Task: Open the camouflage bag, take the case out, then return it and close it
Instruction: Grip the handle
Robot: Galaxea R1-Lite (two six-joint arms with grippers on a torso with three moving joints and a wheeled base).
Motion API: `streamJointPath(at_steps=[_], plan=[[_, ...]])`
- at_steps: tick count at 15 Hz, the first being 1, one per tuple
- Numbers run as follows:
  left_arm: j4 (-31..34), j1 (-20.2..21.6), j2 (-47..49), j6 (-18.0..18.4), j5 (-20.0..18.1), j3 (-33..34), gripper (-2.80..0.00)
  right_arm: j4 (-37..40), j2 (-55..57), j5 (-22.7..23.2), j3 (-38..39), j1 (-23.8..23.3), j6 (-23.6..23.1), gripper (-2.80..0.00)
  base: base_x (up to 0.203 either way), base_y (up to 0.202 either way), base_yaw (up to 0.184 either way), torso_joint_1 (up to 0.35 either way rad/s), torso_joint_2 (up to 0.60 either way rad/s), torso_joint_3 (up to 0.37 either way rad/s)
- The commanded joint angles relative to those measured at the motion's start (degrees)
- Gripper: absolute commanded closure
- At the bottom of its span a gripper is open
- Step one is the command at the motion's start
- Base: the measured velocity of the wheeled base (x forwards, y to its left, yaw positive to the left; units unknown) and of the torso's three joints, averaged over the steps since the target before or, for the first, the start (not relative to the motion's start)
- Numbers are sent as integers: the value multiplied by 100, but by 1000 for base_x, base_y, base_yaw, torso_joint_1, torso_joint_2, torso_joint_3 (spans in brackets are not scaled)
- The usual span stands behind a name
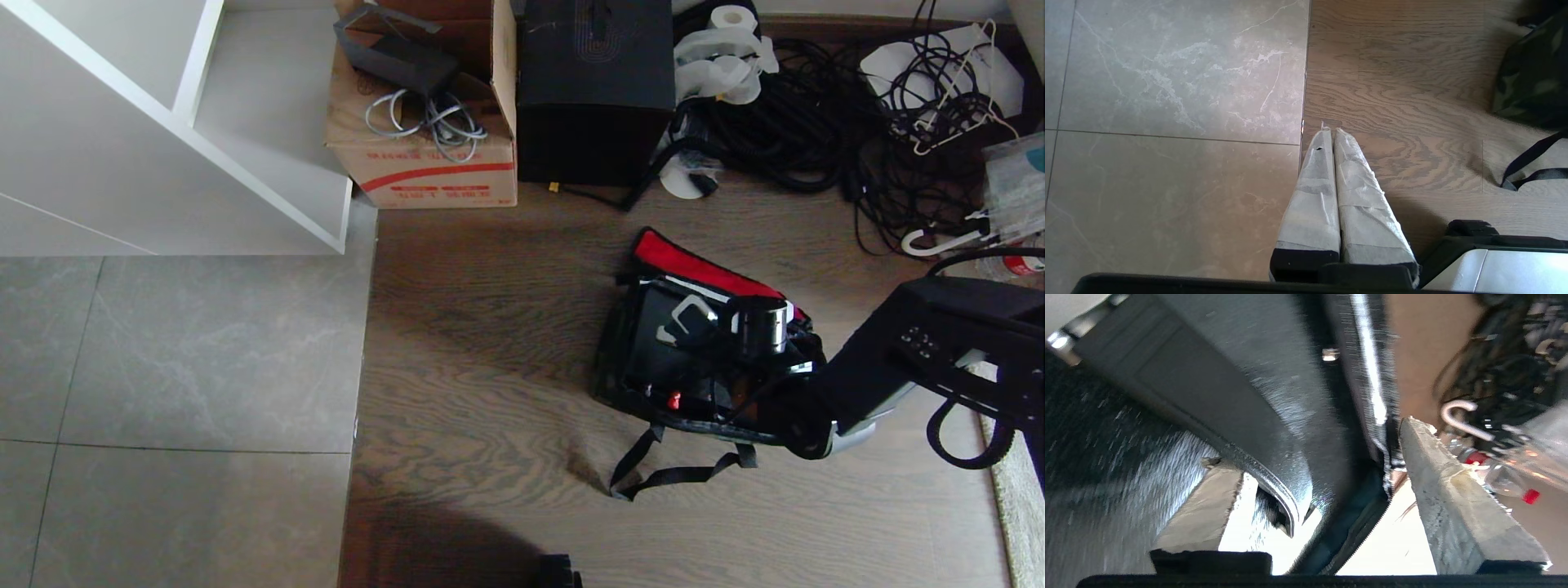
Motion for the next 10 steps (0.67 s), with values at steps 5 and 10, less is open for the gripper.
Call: streamJointPath(at_steps=[5,10], plan=[[-1,0,9,-1,0,0,0,203,104,-28,-390,-160,-13,-280,0,0,0,0,0,0],[-1,0,9,-1,0,-5,0,378,270,-2,-787,-378,-46,-280,0,0,0,0,0,0]])
